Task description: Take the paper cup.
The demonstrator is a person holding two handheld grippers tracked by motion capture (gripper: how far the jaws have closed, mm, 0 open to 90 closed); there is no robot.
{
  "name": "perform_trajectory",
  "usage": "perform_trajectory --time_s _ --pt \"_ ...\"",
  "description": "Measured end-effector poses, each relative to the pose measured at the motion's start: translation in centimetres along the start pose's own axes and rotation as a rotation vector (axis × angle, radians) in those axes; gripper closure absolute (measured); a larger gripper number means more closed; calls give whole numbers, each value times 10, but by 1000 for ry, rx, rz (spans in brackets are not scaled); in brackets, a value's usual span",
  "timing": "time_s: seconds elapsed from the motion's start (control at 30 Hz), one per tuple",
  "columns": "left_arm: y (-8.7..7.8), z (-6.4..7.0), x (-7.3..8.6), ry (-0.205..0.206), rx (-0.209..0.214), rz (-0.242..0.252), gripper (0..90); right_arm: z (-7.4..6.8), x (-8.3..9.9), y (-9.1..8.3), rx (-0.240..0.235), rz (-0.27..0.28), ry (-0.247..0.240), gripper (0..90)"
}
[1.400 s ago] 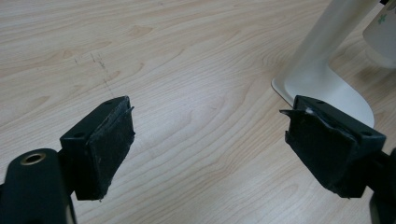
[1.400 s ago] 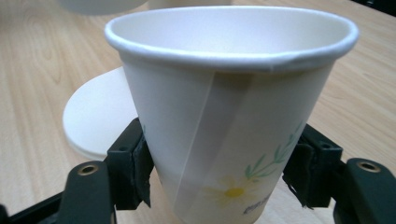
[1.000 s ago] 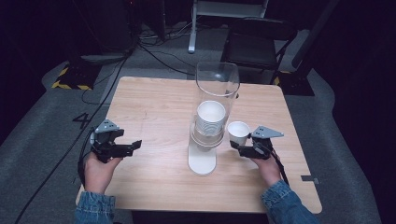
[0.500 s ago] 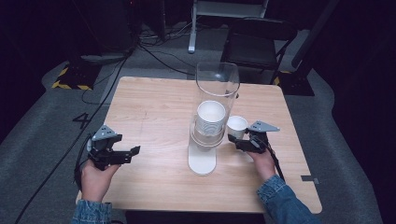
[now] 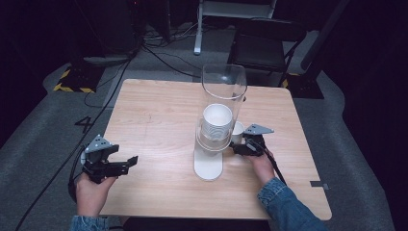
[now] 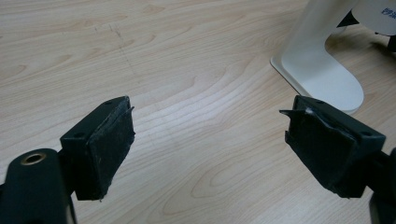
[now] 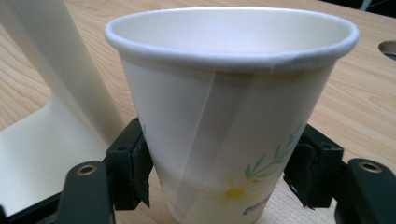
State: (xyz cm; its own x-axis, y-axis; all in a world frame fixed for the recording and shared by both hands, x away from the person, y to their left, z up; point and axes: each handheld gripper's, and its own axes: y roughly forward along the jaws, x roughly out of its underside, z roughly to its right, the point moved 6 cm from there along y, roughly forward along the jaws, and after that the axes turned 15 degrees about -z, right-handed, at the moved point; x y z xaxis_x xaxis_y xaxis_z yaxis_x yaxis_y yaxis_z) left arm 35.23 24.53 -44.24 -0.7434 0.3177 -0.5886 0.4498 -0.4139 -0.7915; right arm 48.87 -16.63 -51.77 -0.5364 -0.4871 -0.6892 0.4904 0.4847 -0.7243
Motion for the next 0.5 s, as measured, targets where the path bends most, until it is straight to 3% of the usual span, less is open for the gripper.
perform_trajectory --time_s 0.5 --pt "0 -2 0 5 0 -1 153 5 11 5 12 -78 23 314"
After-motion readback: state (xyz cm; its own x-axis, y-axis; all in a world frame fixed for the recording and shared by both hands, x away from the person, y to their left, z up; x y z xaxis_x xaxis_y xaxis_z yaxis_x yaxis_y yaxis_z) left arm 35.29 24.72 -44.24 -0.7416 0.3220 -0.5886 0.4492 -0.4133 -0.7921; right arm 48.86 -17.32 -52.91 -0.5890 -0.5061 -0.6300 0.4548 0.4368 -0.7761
